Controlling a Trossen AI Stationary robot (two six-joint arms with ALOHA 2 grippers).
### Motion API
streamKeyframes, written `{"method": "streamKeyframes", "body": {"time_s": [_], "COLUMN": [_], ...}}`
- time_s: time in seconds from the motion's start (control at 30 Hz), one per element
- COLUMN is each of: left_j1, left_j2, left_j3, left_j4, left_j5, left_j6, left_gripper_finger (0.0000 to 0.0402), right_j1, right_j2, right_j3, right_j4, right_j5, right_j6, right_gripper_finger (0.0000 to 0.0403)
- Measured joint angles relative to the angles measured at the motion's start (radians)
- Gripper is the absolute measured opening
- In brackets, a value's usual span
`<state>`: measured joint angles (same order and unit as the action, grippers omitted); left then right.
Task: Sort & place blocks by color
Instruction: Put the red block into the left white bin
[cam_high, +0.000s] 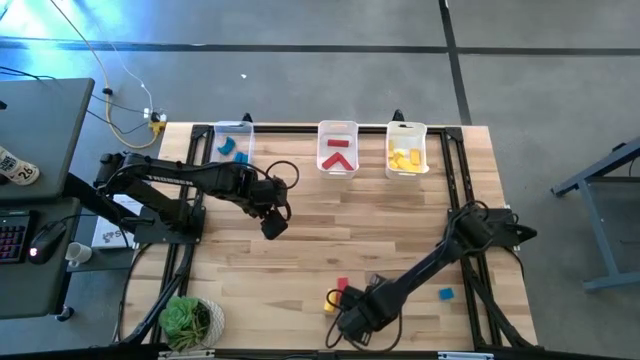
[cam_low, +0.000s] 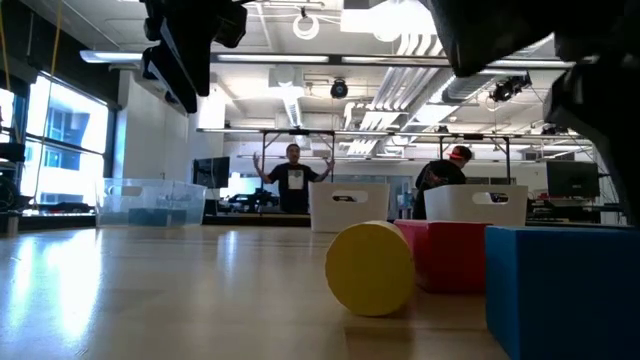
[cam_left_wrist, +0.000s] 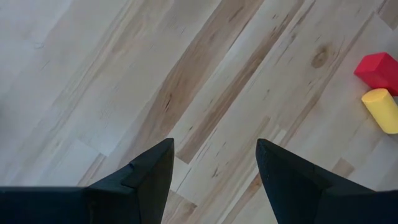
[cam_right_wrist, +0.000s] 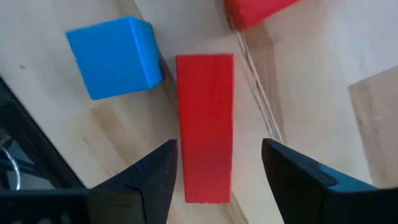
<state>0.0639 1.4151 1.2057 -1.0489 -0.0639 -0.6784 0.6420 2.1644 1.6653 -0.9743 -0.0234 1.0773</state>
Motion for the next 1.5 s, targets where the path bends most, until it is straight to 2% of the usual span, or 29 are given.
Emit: {"method": "streamKeyframes", "body": {"time_s": [0.4,0.87,1.17,1.33,1.5], "left_j1": [0.0,0.0,0.0,0.0,0.0], "left_j2": [0.0,0.0,0.0,0.0,0.0], "left_j3": [0.0,0.0,0.0,0.0,0.0], "left_j4": [0.0,0.0,0.0,0.001,0.002], "left_j5": [0.0,0.0,0.0,0.0,0.0], "left_j6": [-0.002,0.0,0.0,0.0,-0.001], "left_gripper_finger": [0.0216,0.0216,0.0216,0.0216,0.0216], "right_j1": [0.01,0.01,0.009,0.015,0.015], "right_j2": [0.045,0.046,0.037,0.003,-0.021], "right_j3": [0.002,0.003,0.0,-0.004,-0.003], "right_j4": [0.003,-0.009,-0.026,-0.067,-0.1], "right_j5": [-0.026,-0.025,-0.042,-0.086,-0.063], "right_j6": [0.061,0.136,0.151,0.159,0.157], "right_gripper_finger": [0.0214,0.0097,0.0096,0.0096,0.0096]}}
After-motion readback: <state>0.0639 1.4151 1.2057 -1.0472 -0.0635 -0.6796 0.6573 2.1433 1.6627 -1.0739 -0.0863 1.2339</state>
